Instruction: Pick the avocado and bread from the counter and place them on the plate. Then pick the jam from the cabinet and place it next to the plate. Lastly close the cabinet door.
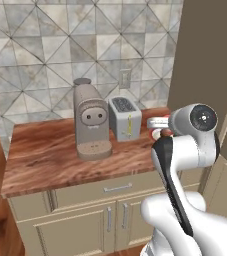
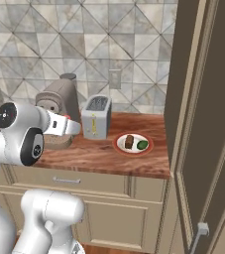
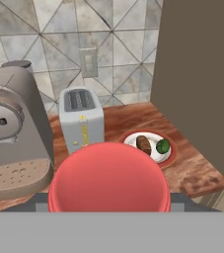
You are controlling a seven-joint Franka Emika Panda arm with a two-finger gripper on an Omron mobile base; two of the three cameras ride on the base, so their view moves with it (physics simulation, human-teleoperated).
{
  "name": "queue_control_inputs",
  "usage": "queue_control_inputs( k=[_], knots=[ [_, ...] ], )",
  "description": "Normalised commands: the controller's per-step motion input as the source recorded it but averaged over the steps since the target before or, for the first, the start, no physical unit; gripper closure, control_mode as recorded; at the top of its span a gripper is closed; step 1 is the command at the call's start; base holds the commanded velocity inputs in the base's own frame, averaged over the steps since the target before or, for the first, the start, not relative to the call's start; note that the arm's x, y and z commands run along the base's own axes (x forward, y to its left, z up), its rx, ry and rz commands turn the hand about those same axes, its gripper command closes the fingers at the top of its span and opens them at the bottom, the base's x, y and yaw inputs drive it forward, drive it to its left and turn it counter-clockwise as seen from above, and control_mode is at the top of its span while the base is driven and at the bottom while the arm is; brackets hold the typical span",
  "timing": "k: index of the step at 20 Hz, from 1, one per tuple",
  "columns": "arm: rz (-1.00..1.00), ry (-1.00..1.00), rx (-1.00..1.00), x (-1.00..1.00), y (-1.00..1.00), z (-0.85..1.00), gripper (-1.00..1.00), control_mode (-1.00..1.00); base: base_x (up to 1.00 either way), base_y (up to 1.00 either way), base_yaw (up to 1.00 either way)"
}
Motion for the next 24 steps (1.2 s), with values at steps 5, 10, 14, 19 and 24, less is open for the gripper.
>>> queue_control_inputs(
  k=[5,10,14,19,24],
  knots=[
    [0.0,0.0,0.0,0.0,0.0,0.0,1.0,1.0,0.32,0.0,0.0],
    [0.0,0.0,0.0,0.0,0.0,0.0,1.0,1.0,0.29,0.0,0.0],
    [0.0,0.0,0.0,0.0,0.0,0.0,1.0,1.0,0.28,0.0,0.0],
    [0.0,0.0,0.0,0.0,0.0,0.0,1.0,1.0,0.33,0.0,0.0],
    [0.0,0.0,0.0,0.0,0.0,0.0,1.0,1.0,0.34,0.0,0.0]
  ],
)
